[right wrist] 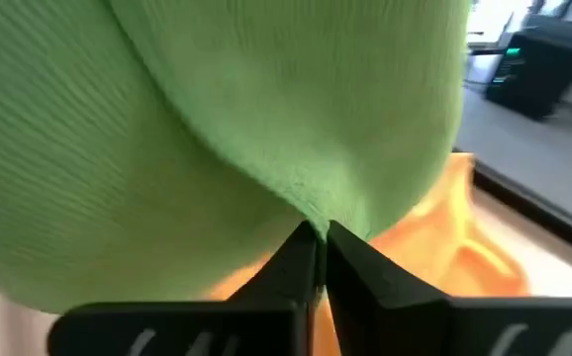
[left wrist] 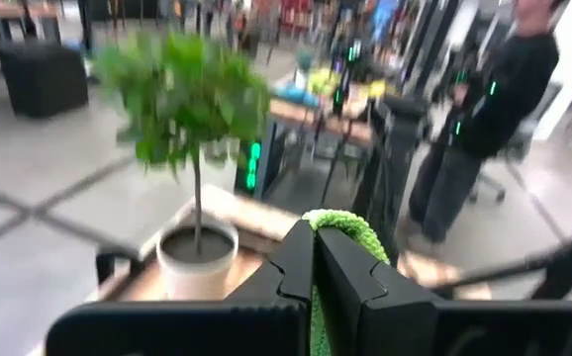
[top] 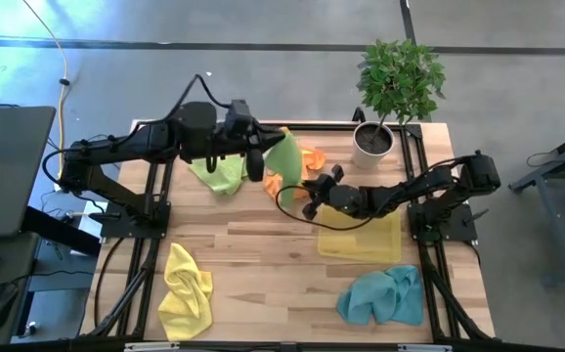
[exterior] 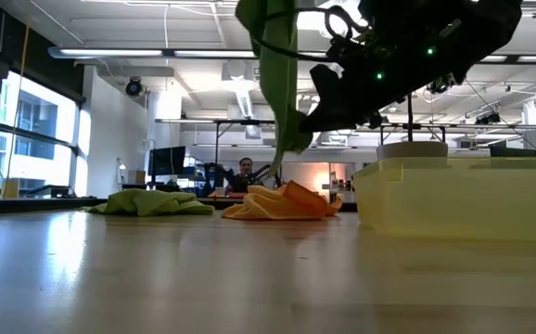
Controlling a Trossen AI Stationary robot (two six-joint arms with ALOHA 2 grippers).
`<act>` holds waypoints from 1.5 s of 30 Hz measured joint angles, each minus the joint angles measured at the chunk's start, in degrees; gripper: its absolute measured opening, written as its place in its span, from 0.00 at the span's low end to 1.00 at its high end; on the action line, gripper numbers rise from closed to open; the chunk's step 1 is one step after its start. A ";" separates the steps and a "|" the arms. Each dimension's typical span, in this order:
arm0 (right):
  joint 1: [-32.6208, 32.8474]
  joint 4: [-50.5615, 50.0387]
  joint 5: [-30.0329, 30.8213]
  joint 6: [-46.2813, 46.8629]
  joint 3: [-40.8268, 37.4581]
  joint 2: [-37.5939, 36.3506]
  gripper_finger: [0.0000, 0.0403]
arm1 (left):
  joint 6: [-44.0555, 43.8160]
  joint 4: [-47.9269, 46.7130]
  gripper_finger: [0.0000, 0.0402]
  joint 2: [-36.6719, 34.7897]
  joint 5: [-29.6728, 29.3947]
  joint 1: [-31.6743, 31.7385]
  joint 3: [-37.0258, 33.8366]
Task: Fold microfiber towels
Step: Fold the bottom green microfiber cloth
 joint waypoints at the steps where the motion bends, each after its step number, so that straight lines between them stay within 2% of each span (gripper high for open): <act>1: 0.57 0.00 -0.74 0.15 0.00 -0.03 0.04 | -0.66 -2.14 0.00 0.00 0.06 -0.08 0.00; 5: 3.10 -1.21 -5.01 1.00 -0.02 -1.90 0.01 | -2.97 -13.04 0.00 0.00 0.12 -0.79 0.00; 8: 5.12 -4.50 -6.78 5.49 -0.02 -4.60 0.00 | -4.76 -21.87 0.00 0.00 0.12 -1.45 -0.04; 13: 8.04 -14.34 -7.42 12.34 -0.02 -11.40 0.00 | -8.17 -35.46 0.00 0.16 0.12 -2.73 -0.20; 17: 8.90 -20.43 -9.31 17.63 -0.02 -17.37 0.00 | -8.92 -42.55 0.01 1.47 0.01 -4.13 -0.35; 23: 8.88 -24.47 -15.51 29.76 -0.02 -23.17 0.00 | -5.70 -44.34 0.08 7.62 -1.79 -7.09 -0.28; 28: 8.90 -27.85 -19.79 34.99 -0.02 -23.65 0.00 | -2.89 -44.10 0.13 15.55 -3.96 -7.89 -0.17; 33: 8.90 -35.57 -20.12 41.10 -0.02 -23.70 0.00 | 0.62 -44.67 0.13 21.86 -5.90 -7.30 -0.24; 35: 8.90 -38.15 -20.77 42.96 -0.02 -23.71 0.00 | 2.25 -43.97 0.12 22.95 -3.99 -7.34 -0.26; 40: 8.90 -40.94 -21.24 46.70 0.01 -23.81 0.00 | 8.83 -41.37 0.13 23.82 5.95 -8.16 -0.24; 45: 8.90 -42.22 -21.52 44.76 5.06 -24.60 0.00 | 11.92 -37.98 0.16 23.76 8.97 -9.24 -0.22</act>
